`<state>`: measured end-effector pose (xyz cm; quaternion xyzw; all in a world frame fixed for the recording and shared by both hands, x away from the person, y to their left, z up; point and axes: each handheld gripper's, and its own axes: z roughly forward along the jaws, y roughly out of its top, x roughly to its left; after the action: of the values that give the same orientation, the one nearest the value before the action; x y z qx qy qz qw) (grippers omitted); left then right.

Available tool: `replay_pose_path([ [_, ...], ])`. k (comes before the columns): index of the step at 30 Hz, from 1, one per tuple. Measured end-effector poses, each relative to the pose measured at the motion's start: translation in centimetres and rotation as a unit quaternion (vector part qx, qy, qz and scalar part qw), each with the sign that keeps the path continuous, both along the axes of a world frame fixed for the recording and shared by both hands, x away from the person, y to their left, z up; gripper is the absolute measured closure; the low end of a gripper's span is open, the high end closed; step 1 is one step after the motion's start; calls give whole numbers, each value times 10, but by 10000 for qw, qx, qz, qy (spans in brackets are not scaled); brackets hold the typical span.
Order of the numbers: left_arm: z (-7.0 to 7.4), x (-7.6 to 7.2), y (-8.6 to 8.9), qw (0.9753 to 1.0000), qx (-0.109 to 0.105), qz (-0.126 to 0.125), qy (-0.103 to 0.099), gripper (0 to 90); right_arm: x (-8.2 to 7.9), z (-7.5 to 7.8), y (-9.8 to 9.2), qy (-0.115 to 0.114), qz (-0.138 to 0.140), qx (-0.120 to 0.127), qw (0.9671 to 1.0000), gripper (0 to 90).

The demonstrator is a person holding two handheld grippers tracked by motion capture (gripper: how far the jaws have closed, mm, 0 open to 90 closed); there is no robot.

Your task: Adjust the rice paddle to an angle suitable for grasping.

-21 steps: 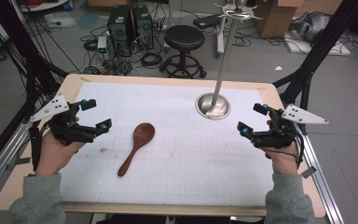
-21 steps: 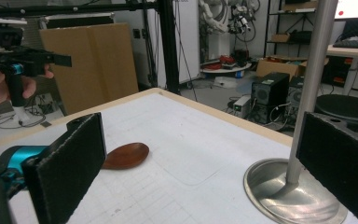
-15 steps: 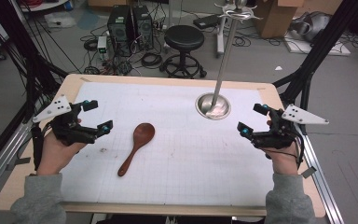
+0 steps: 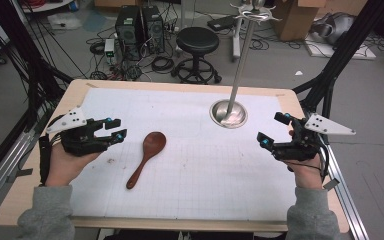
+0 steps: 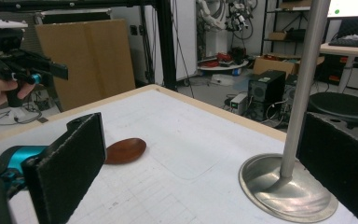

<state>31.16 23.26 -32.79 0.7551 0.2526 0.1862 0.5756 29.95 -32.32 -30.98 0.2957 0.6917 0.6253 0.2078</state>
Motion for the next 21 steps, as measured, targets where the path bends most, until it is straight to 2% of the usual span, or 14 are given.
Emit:
replay_pose_path([
  [2, 0, -1, -1, 10000, 29, -10, -10, 647, 0, 0, -2, -13, -16, 8, 10000, 3],
  [3, -1, -1, -1, 10000, 40, -5, -4, 647, 0, 0, -2, -13, -16, 8, 10000, 3],
  [5, -2, -1, -2, 9999, 128, 16, 27, 726, -1, 0, -4, 14, -41, 27, 10000, 3],
  [9, -5, -1, -2, 9997, 220, 11, 52, 789, -1, 0, -5, 0, -65, 45, 10000, 3],
  [12, -9, 0, -1, 9996, 282, 3, 96, 884, 0, -1, -5, 8, -50, 14, 10000, 3],
  [19, -18, -2, -2, 9992, 365, -130, 138, 896, 0, -1, -4, 28, -23, -8, 10000, 3],
  [21, -22, -1, -3, 9989, 404, -137, 207, 896, 0, -1, -4, 20, -16, -13, 10000, 3],
])
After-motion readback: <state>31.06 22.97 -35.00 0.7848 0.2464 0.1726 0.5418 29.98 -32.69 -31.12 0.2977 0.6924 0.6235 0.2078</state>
